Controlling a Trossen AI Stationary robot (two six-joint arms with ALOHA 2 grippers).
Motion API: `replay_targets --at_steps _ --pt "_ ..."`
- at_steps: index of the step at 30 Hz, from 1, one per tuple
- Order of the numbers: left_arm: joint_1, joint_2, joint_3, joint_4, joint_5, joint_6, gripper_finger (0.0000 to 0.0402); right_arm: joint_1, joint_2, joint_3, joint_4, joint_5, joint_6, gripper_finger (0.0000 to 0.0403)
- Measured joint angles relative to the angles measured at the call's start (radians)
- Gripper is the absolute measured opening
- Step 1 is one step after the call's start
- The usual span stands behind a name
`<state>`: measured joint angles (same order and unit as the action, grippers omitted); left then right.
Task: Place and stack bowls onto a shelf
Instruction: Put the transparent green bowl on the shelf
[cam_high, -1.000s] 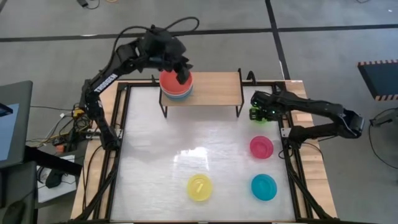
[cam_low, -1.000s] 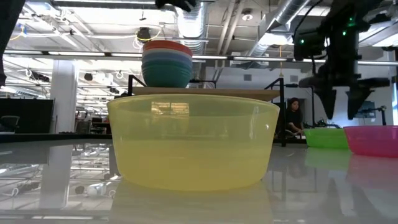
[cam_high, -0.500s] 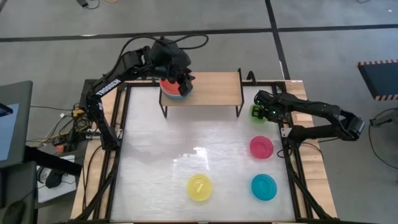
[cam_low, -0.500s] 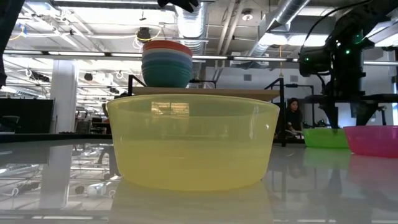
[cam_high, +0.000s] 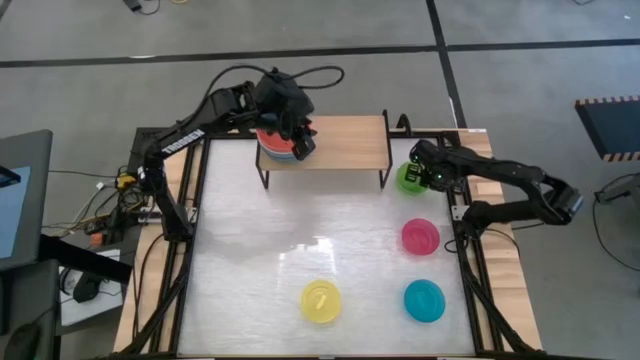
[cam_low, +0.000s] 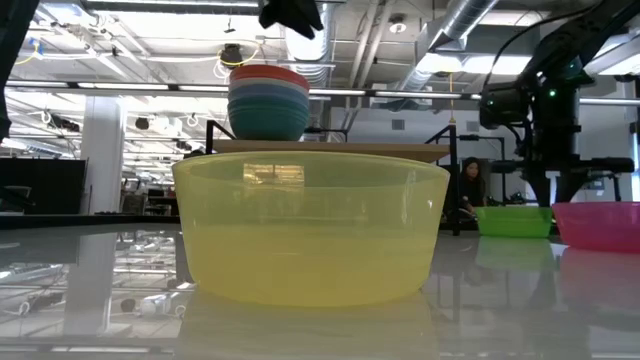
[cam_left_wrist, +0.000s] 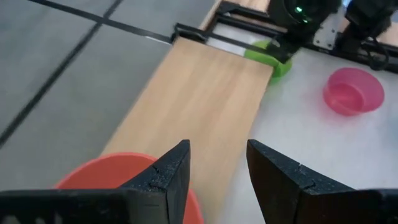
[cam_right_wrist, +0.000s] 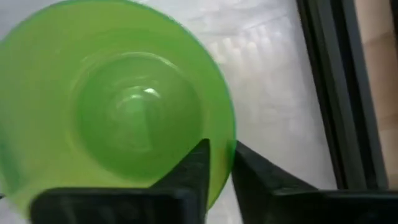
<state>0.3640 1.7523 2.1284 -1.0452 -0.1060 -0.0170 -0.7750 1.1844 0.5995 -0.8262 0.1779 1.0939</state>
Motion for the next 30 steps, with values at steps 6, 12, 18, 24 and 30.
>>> replay_targets --at_steps 6,12,18,24,30 --pt "-0.026 0.0 -0.056 -0.003 0.035 -0.023 0.0142 0.012 0.028 0.004 0.037 0.032 -0.059 0.0027" --pt "-0.066 0.0 -0.057 -0.052 0.019 -0.022 0.0142 0.064 -0.028 0.002 0.02 0.04 -0.07 0.0027" --pt "-0.086 0.0 -0.057 -0.054 -0.01 -0.018 0.0142 0.134 -0.13 0.001 -0.072 0.039 -0.052 0.0025" --pt "-0.088 0.0 -0.057 0.01 -0.009 -0.02 0.0142 0.254 -0.249 0.031 -0.21 0.037 -0.007 0.0024" --pt "-0.088 0.001 -0.057 0.074 0.023 -0.047 0.0142 0.396 -0.333 0.128 -0.259 0.019 0.005 0.0024"
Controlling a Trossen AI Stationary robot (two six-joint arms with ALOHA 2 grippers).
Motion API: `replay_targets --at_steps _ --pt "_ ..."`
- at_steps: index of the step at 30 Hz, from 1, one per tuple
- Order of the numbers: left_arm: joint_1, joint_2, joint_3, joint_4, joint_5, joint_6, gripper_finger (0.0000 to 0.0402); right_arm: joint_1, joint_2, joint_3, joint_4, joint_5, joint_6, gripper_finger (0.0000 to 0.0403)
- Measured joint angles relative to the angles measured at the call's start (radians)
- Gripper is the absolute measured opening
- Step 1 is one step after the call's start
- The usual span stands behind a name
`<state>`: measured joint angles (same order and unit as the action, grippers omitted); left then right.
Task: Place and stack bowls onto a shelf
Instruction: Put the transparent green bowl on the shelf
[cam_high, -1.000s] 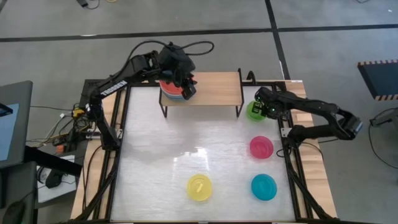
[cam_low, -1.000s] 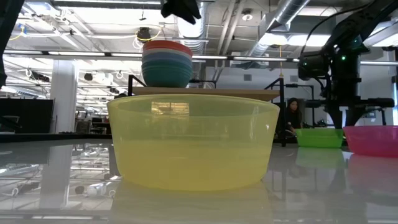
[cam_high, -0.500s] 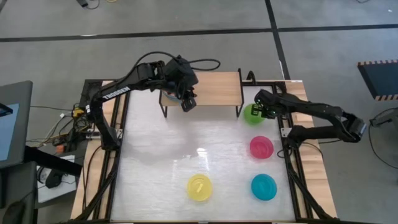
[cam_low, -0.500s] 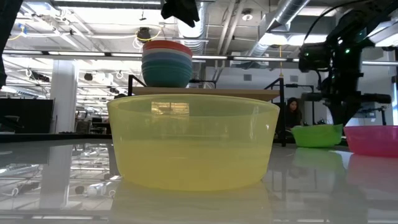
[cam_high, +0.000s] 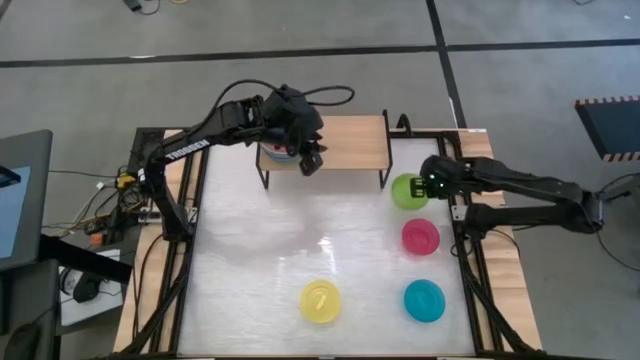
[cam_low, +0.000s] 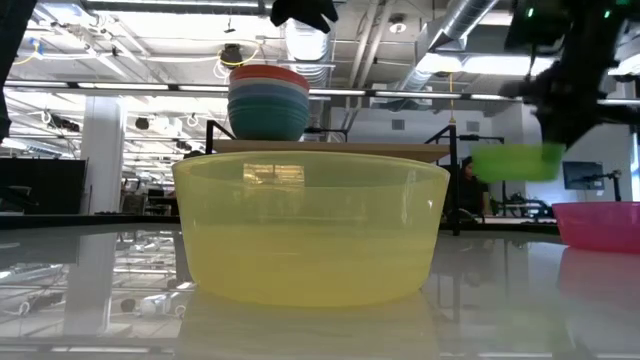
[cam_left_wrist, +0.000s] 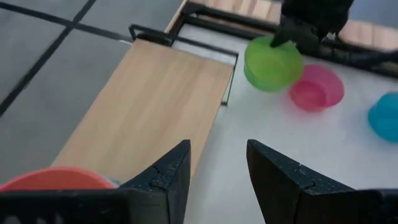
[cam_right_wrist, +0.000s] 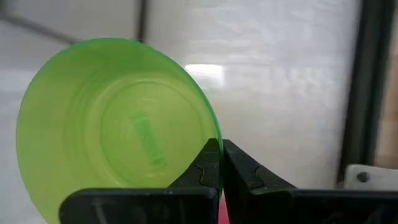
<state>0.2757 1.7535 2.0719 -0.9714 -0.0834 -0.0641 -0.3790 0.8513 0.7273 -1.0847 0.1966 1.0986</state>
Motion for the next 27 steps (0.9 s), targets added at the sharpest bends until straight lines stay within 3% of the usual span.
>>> replay_targets --at_steps 7,13,27 --pt "-0.024 0.05 0.0 0.029 0.002 -0.08 0.0142 0.165 -0.006 0.119 -0.013 0.008 0.003 0.0024" --pt "-0.066 0.129 0.0 0.054 0.075 -0.102 0.0142 0.278 0.05 0.206 0.03 0.102 -0.054 0.0024" --pt "-0.103 0.18 0.0 0.141 0.098 -0.116 0.0142 0.42 0.275 0.385 0.163 0.295 -0.345 0.0024"
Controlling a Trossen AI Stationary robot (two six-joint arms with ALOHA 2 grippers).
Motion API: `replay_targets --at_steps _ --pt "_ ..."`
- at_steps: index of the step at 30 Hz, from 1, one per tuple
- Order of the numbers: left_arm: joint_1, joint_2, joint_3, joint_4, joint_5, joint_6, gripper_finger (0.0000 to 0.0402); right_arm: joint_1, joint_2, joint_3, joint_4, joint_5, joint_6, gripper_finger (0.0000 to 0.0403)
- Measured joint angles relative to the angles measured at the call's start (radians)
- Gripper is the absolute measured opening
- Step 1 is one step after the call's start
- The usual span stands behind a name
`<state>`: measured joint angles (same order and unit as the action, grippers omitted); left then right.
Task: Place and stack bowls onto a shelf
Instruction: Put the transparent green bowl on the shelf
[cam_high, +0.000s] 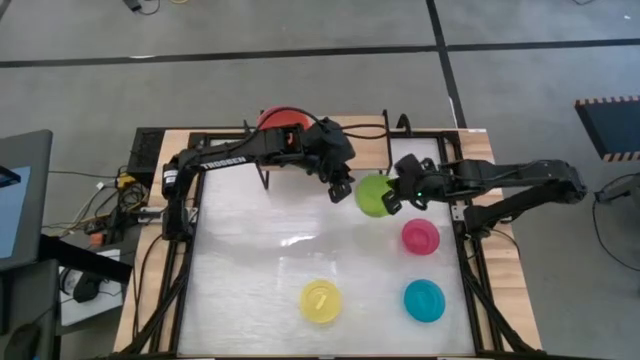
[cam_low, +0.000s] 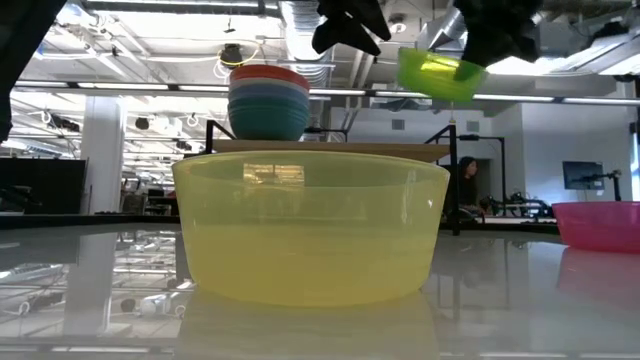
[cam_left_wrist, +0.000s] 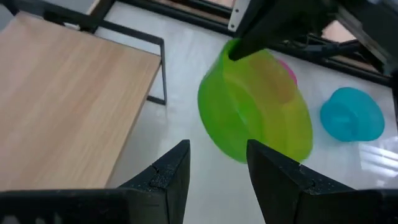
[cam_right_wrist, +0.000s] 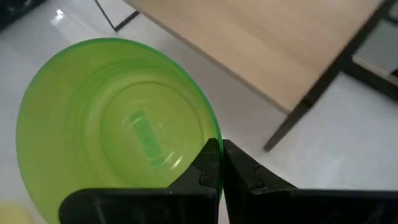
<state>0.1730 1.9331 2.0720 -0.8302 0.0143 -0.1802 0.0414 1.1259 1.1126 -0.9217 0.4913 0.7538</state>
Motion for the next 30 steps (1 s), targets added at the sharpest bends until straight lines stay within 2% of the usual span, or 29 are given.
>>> replay_targets --at_steps 9,17,21,26,30 --pt "0.001 0.0 0.0 0.017 -0.001 0.01 0.0142 -0.005 0.119 0.125 0.01 0.032 -0.157 0.0024" --pt "0.001 0.0 0.0 0.028 -0.003 0.021 0.0137 -0.005 0.158 0.194 0.042 0.038 -0.256 0.0024" --pt "0.001 -0.001 0.0 0.03 -0.015 0.026 0.0103 -0.005 0.157 0.212 0.036 0.038 -0.269 0.0024" --pt "0.01 -0.002 0.001 0.031 -0.026 0.03 0.0014 -0.005 0.156 0.225 0.033 0.033 -0.298 0.0035" --pt "0.02 -0.002 0.001 0.026 -0.029 0.042 0.0003 -0.002 0.153 0.227 0.044 0.034 -0.301 0.0045"
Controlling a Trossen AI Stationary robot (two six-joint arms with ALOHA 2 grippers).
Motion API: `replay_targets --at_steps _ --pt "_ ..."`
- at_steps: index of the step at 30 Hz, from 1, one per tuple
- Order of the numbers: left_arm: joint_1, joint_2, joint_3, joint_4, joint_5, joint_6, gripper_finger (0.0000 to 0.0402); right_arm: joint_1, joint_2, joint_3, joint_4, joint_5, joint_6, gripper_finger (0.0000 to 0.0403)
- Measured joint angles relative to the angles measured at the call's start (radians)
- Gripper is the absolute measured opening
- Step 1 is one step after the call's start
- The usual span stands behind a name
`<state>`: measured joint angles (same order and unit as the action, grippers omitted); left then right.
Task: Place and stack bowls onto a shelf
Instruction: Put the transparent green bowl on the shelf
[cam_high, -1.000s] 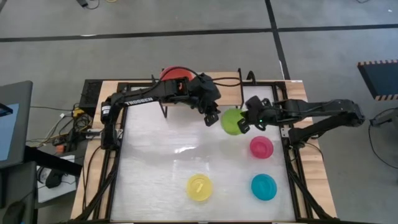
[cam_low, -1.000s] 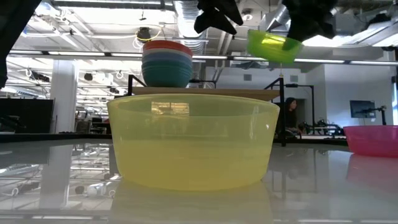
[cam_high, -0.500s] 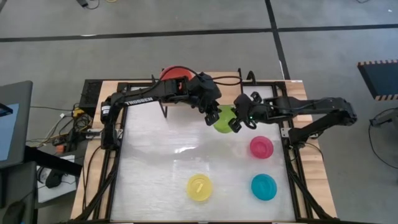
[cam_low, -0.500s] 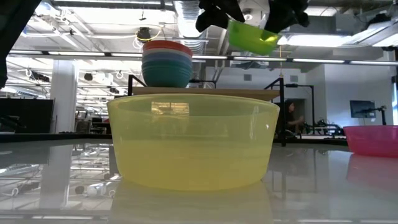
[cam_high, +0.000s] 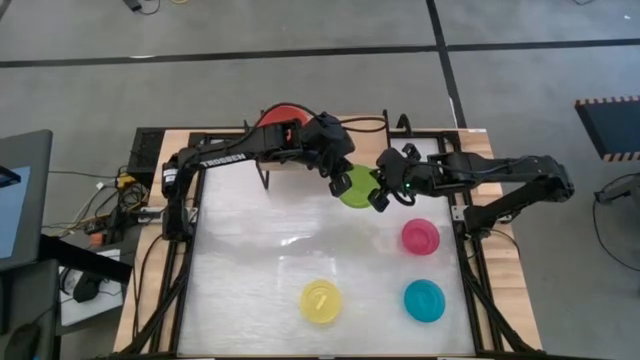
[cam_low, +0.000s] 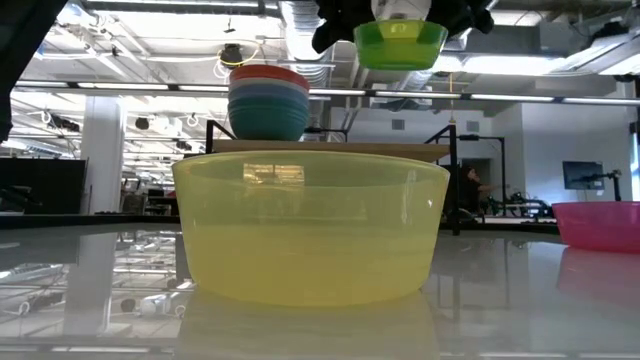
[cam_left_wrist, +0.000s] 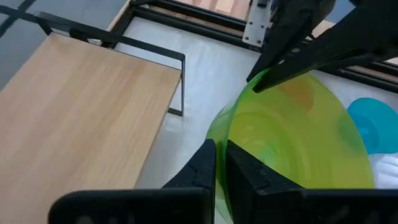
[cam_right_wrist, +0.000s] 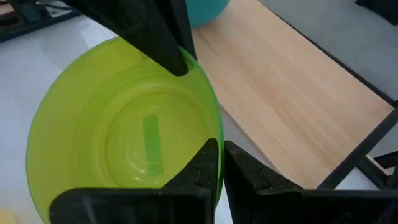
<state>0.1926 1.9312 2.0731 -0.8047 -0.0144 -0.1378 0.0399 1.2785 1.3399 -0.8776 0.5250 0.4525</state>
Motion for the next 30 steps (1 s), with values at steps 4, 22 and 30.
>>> replay_targets --at_steps 4,22,30 --pt "0.018 0.0 0.0 0.005 0.0 0.027 0.0001 -0.002 0.0 0.0 0.006 0.033 0.026 0.0048" --pt "0.184 0.001 -0.002 0.211 -0.025 0.1 0.0001 -0.05 -0.28 0.069 -0.014 0.165 0.097 0.0079" --pt "0.267 0.001 -0.002 0.371 0.009 0.116 0.0 -0.05 -0.348 0.069 -0.083 0.219 0.134 0.0079"
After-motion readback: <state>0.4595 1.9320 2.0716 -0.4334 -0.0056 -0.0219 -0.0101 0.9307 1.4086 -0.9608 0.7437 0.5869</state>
